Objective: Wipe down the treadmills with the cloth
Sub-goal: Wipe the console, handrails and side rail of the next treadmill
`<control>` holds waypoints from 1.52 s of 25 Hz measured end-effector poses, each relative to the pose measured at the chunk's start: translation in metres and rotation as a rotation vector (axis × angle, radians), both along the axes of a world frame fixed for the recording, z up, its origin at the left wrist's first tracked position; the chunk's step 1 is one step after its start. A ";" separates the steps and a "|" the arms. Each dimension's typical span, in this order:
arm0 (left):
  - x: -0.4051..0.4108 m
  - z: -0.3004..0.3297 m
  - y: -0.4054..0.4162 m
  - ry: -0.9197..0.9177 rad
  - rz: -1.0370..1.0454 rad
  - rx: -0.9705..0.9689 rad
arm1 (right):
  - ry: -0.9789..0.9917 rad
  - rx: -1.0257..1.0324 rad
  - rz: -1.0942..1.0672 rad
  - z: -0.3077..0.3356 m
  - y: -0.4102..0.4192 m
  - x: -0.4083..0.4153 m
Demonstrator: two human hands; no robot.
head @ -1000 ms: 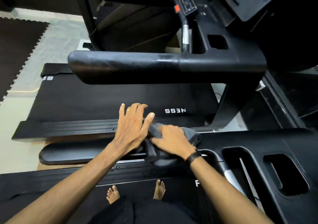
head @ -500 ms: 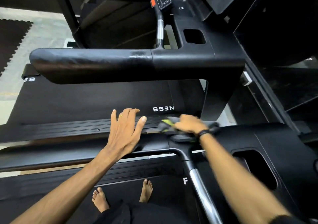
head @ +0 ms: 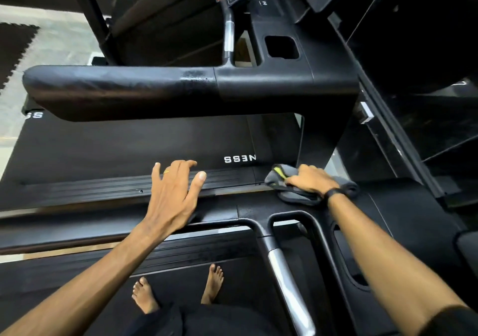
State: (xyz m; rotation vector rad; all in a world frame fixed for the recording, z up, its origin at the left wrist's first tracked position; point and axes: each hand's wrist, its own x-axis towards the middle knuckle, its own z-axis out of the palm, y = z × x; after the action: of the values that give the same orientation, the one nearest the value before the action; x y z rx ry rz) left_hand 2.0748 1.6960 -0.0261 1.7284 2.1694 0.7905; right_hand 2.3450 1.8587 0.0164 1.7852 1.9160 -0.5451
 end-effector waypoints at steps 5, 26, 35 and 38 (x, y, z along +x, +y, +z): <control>-0.006 -0.003 -0.001 -0.004 -0.011 0.002 | 0.315 0.086 0.344 -0.026 -0.078 -0.135; -0.168 0.015 -0.091 -0.122 0.213 0.074 | 0.583 0.147 0.685 -0.017 -0.195 -0.303; -0.265 0.007 -0.173 -0.180 0.450 0.087 | 0.164 -0.212 0.225 -0.039 -0.130 -0.331; -0.286 0.008 -0.195 -0.192 0.519 0.100 | 0.269 -0.231 0.378 -0.050 -0.175 -0.429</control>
State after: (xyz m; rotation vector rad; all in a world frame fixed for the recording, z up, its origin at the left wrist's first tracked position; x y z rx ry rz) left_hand 1.7885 1.5014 -0.0180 1.0685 2.5001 1.1485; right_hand 1.9165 1.6842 -0.0332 1.2157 2.1956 -0.8588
